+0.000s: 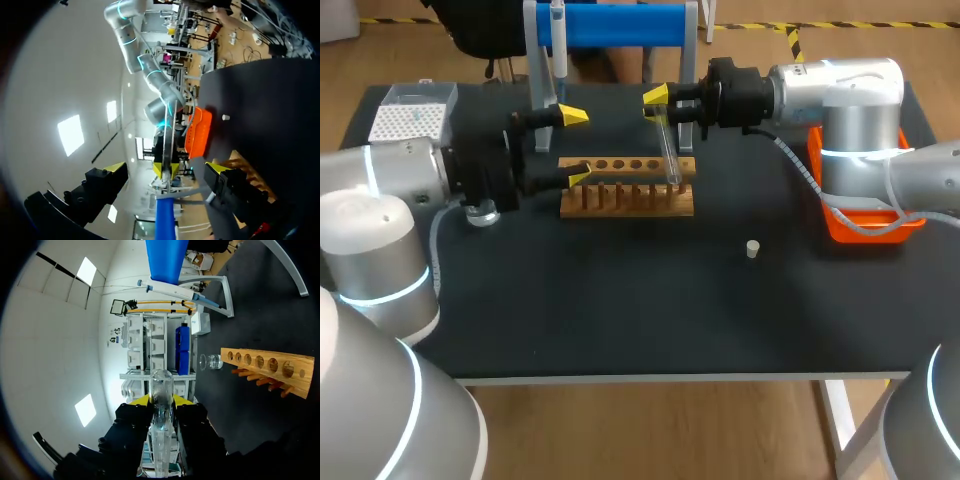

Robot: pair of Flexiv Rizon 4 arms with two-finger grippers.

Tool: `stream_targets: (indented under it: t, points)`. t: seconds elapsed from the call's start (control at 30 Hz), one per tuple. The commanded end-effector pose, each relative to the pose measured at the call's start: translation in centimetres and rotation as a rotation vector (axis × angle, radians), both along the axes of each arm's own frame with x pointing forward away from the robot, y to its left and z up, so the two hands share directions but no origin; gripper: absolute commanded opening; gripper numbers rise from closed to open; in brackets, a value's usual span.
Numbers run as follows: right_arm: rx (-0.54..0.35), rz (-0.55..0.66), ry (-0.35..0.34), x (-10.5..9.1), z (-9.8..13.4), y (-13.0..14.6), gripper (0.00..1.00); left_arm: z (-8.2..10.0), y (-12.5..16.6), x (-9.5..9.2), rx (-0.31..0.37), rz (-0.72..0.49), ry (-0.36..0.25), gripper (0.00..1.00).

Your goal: Invert the test tube, pick up the pipette, mount the tip to pipette, aspirate from beaker and dispense into the tube, eject the tip, return the pipette, and cap with the stopper.

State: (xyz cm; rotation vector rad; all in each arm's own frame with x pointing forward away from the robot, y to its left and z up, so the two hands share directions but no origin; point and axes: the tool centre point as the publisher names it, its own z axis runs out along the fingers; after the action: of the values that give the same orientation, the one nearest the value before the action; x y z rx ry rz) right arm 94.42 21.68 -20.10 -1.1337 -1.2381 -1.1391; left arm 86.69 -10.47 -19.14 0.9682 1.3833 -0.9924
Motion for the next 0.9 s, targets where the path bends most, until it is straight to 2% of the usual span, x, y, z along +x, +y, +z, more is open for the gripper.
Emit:
stream_targets:
  t: [0.03, 0.17, 0.4, 0.63, 0.9]
  points:
    - [-0.002, 0.001, 0.000, 0.1, 0.0, 0.0, 0.00, -0.3, -0.8, 0.9, 0.008, -0.047, -0.058, 1.00]
    - [-0.002, 0.001, 0.000, 0.1, 0.0, 0.0, 0.00, 0.2, -2.3, 0.9, 0.053, -0.057, -0.063, 1.00]
    - [-0.002, 0.001, 0.000, 0.1, 0.0, 0.0, 0.00, 1.2, -5.0, 0.1, 0.041, -0.085, -0.092, 1.00]
    - [-0.002, 0.001, 0.000, 0.1, 0.0, 0.0, 0.00, 0.4, -7.9, -0.2, 0.049, -0.139, -0.071, 1.00]
    - [-0.002, 0.001, 0.000, 0.1, 0.0, 0.0, 0.00, 0.0, -9.9, -0.7, 0.018, -0.206, -0.078, 1.00]
